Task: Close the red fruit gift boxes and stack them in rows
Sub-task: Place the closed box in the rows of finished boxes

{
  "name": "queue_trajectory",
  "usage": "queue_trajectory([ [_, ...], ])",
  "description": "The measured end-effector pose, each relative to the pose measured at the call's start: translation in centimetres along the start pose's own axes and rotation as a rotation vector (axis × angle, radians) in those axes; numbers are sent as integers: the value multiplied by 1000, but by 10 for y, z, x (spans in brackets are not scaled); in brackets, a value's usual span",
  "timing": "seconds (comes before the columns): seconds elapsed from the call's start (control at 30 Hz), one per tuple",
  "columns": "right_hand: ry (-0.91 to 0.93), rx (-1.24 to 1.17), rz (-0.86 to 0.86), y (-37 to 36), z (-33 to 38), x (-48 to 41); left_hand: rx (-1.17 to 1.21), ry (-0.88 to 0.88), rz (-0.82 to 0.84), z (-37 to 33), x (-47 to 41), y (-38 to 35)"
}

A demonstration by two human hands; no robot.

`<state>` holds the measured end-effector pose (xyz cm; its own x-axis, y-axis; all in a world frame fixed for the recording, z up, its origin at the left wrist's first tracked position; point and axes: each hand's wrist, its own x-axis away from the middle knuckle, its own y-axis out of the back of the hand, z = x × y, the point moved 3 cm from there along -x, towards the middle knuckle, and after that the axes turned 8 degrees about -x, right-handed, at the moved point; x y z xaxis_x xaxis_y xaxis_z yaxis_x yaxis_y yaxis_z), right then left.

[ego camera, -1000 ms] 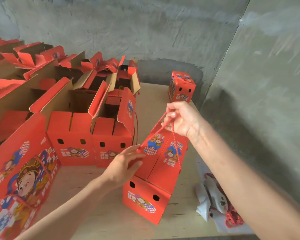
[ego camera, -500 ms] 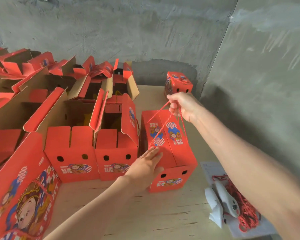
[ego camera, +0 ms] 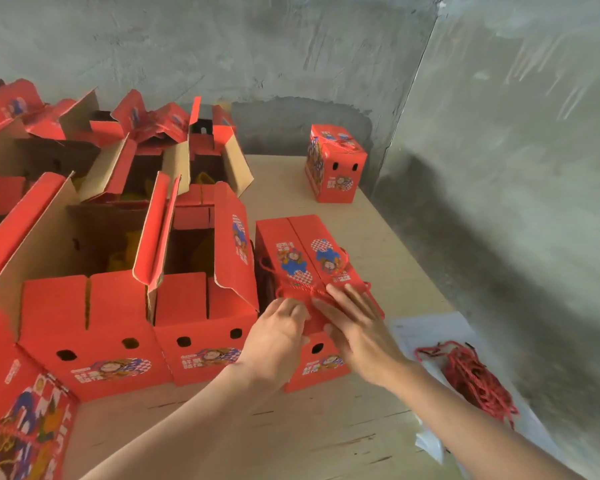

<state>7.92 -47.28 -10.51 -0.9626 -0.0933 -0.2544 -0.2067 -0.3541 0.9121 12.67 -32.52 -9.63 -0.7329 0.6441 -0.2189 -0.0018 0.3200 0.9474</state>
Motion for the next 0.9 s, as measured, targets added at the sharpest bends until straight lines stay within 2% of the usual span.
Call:
queue_trajectory([
  [0.1,-24,90,59,-14,0,-17,-48,93,45,6,-19,2],
  [0.27,-5,174,-115,-27,-6,-54,-319,140,153,9,-59,7],
  [0.4,3,163,-69,-31,-29,-91,-427,139,245,17,-97,20],
  [0.5,-136,168,33,-36,-49,-130,-566,135,349,37,-129,36],
  [0.57,-246,136,19,-50,-52,-146,-630,140,400,61,-142,44],
  [0.63,-223,73,-19,-73,-42,-154,-675,145,442,91,-147,49],
  [0.77,-195,85,-40,-94,-54,-179,-585,157,504,137,-152,44],
  [0.9,-203,23,41,-80,-80,-235,-497,146,379,152,-167,29],
])
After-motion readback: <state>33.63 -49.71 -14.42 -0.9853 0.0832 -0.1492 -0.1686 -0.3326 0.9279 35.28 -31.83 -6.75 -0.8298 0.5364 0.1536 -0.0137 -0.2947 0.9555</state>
